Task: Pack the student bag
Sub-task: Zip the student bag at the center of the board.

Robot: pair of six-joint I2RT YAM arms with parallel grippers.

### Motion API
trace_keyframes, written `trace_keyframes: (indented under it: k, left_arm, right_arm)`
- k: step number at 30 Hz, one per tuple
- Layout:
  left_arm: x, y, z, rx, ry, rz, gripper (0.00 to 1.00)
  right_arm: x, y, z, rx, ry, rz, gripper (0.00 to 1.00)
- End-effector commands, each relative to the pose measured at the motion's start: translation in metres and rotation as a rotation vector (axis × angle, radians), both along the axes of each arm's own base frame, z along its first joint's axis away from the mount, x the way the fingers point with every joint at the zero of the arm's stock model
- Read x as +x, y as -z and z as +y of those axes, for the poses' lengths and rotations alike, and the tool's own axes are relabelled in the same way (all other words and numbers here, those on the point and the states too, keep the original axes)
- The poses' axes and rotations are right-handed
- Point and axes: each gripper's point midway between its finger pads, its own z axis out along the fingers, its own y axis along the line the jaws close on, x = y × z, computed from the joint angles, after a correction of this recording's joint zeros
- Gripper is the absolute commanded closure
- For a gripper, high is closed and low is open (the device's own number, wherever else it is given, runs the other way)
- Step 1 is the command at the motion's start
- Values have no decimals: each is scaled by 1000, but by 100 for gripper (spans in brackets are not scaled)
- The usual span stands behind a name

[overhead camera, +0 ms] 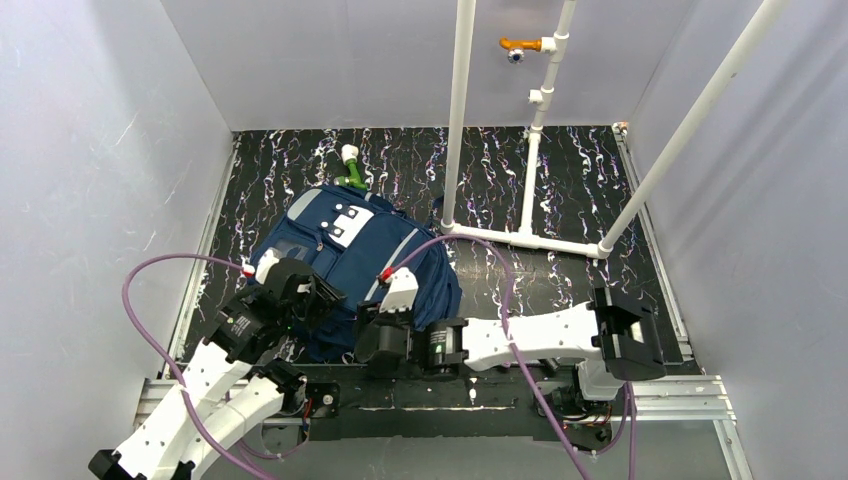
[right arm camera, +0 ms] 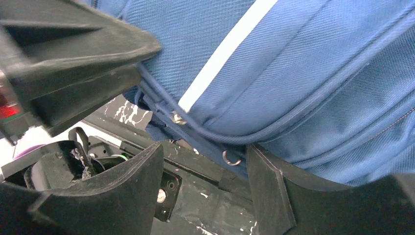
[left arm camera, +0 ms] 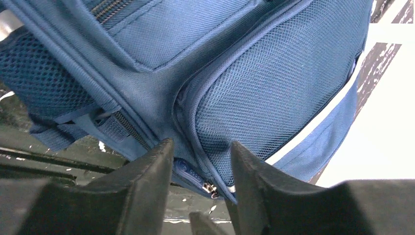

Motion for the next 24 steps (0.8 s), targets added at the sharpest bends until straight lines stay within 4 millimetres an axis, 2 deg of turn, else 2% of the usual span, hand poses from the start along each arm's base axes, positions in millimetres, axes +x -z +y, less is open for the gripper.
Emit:
trace_keyframes:
  k: [1,4,5,7,9,12,15,18,21,24]
  left_arm:
    - [15,-9,-13,-96,-16,-63,64]
    - [19,-9,-13,-98,-19,-82,71]
    - [21,-9,-13,-97,-19,-87,76]
    - [23,-8,-17,-109,-13,-81,91]
    - [22,-6,-20,-126,-10,-64,99]
    - [22,-10,-15,-115,-26,-77,100]
    - [21,-22,-11,-92,5,-110,100]
    - [14,-35,-23,-97,133,-107,100]
    - [1,-36,-35,-122,227,-36,100]
    - [-5,-45,-38,-154,257,-49,100]
  right_arm:
    - [3,-33,3,1,122,-119,31]
    - [6,-29,-1,-47,169,-127,34]
    - [7,-29,0,-49,171,-129,36]
    - [7,-28,2,-43,169,-131,39]
    - [7,-30,5,-30,168,-140,39]
    - [12,-37,8,-28,184,-171,38]
    - [15,-40,12,-51,198,-199,35]
    - [14,-41,17,-58,181,-200,34]
    - [14,-43,19,-42,179,-202,32]
    - [17,-43,20,-32,187,-213,32]
